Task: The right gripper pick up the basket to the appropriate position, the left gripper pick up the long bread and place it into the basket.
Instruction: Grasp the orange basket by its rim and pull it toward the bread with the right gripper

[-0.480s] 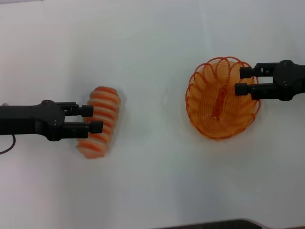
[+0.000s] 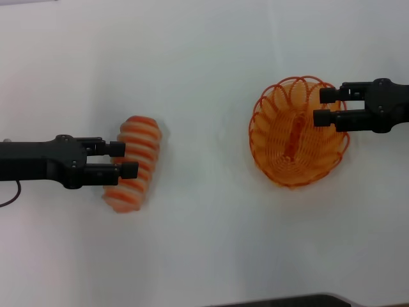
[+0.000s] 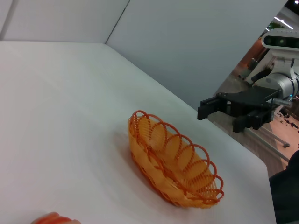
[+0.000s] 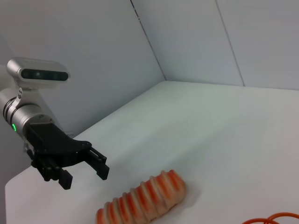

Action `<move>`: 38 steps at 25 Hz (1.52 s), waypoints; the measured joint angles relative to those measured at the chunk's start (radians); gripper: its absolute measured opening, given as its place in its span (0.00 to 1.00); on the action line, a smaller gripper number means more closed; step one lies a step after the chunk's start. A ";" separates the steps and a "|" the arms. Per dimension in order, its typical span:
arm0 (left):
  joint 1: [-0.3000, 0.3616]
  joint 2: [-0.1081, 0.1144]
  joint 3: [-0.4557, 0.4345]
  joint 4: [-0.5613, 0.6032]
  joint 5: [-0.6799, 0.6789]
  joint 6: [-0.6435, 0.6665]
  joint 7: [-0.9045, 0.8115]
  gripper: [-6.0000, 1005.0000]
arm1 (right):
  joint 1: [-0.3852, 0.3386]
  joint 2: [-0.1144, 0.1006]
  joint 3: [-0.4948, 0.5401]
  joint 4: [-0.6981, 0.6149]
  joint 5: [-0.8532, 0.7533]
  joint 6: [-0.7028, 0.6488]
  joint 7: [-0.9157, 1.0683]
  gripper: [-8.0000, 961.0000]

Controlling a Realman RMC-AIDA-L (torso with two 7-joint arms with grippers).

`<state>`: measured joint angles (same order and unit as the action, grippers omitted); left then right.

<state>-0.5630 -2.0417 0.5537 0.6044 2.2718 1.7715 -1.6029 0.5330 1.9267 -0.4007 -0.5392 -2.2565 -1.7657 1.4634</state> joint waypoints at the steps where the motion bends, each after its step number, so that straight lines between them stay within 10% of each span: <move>1: 0.000 0.000 0.000 0.000 0.000 0.000 0.000 0.72 | 0.000 0.000 0.000 0.000 0.000 0.001 0.000 0.77; 27: 0.000 -0.004 0.005 -0.006 0.000 0.004 -0.002 0.72 | 0.258 -0.065 -0.093 -0.260 -0.233 0.060 0.591 0.77; 38: 0.002 -0.008 0.004 -0.015 0.002 0.005 -0.013 0.72 | 0.347 -0.019 -0.350 -0.147 -0.453 0.330 0.668 0.77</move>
<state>-0.5608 -2.0501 0.5574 0.5890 2.2735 1.7762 -1.6163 0.8800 1.9073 -0.7509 -0.6865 -2.7092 -1.4353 2.1313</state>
